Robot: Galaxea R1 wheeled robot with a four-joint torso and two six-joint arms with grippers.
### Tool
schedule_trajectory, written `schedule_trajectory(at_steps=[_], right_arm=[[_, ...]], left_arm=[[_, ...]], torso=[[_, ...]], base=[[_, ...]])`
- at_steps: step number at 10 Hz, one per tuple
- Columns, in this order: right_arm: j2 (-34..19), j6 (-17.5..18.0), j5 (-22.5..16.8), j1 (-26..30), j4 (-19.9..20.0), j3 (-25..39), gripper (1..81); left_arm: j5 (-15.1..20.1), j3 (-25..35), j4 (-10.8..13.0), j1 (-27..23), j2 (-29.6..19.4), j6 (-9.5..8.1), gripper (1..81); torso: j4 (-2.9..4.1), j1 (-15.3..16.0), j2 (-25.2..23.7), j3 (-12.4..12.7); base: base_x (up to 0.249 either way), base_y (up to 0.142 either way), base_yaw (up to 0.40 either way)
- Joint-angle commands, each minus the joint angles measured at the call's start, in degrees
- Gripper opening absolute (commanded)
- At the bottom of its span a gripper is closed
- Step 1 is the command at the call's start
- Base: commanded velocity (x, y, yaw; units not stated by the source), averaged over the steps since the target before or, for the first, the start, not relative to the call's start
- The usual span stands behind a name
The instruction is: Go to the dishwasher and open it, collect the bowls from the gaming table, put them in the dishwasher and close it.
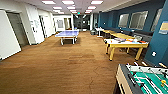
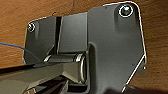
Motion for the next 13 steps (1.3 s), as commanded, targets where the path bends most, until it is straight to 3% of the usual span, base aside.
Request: schedule_trajectory(at_steps=[1, 13], right_arm=[[0.1, -0.2, -2.8, 3.0, -0.4, 0.1, 81.1], [0.2, -0.2, -2.8, 3.3, -0.5, 0.1, 81.1]], left_arm=[[2.8, 0.2, 0.2, -3.5, -0.2, 0.48, 81.1], [2.8, 0.2, 0.3, -3.5, 0.1, 0.48, 81.1]], torso=[[0.0, 0.0, 0.0, 0.0], [0.0, -0.1, 0.0, 0.0]], base=[[0.124, 0.0, 0.0], [0.154, 0.0, 0.0]])
